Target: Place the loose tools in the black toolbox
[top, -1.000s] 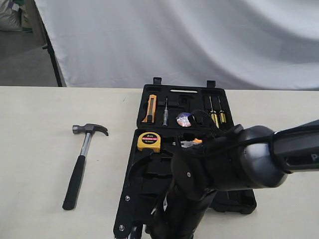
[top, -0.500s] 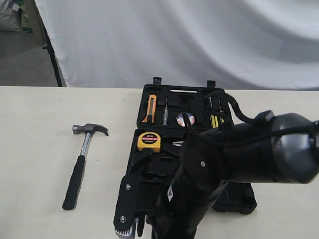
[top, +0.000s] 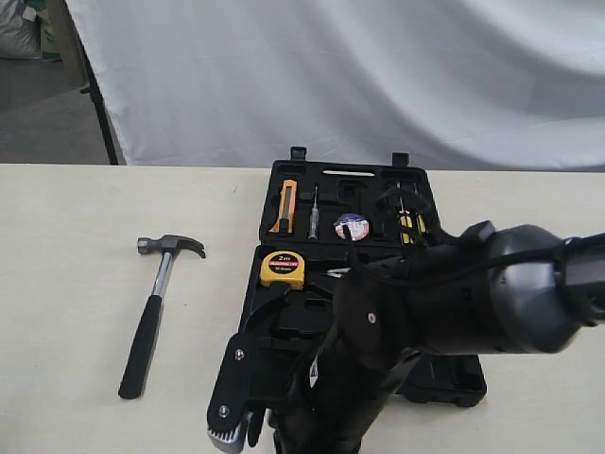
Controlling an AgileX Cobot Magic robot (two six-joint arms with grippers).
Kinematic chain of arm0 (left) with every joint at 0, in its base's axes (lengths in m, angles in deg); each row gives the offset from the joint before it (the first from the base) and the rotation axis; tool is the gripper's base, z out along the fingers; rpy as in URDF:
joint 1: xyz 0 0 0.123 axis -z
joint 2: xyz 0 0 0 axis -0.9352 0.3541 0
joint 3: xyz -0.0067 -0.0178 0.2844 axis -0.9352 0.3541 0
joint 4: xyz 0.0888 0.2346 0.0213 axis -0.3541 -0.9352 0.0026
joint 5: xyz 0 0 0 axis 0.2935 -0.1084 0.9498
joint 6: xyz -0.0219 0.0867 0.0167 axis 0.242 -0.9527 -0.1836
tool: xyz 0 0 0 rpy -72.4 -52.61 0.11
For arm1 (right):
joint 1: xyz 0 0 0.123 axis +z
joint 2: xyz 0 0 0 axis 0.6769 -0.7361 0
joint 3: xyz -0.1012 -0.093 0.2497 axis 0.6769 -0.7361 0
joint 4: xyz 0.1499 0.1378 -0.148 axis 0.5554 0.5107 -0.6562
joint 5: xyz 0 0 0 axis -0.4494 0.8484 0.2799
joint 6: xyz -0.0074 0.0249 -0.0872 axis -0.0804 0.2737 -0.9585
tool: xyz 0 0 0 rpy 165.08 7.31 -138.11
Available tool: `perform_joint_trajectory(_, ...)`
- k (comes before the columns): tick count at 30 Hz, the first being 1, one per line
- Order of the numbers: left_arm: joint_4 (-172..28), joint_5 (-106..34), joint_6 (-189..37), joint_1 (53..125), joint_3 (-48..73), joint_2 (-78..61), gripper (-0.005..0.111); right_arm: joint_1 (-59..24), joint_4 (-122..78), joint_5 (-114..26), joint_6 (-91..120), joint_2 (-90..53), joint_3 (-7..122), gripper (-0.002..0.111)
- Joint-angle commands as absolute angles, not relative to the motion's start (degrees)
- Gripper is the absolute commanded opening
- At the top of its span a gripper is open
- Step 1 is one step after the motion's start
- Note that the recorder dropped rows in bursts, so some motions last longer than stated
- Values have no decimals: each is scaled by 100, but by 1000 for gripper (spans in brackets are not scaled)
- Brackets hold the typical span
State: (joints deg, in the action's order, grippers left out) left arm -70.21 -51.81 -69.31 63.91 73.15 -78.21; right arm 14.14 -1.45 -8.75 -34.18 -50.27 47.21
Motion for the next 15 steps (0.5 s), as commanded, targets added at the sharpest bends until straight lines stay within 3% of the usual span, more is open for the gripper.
perform_joint_trajectory(1,-7003,-5188,-6887,6381,7325,-7839,1,1426,6,-891,-3413,-5357,4718,68)
perform_joint_trajectory(9,-7003,-5188,-6887,6381,7325,-7839,1,1426,102,-1021,-3641,-5722,4718,66)
perform_joint_trajectory(11,-7003,-5188,-6887,6381,7325,-7839,1,1474,102,-1055,-3649,-5746,4718,58)
perform_joint_trajectory(15,-7003,-5188,-6887,6381,7325,-7839,1,1695,58,-1199,-3733,-5757,4718,29)
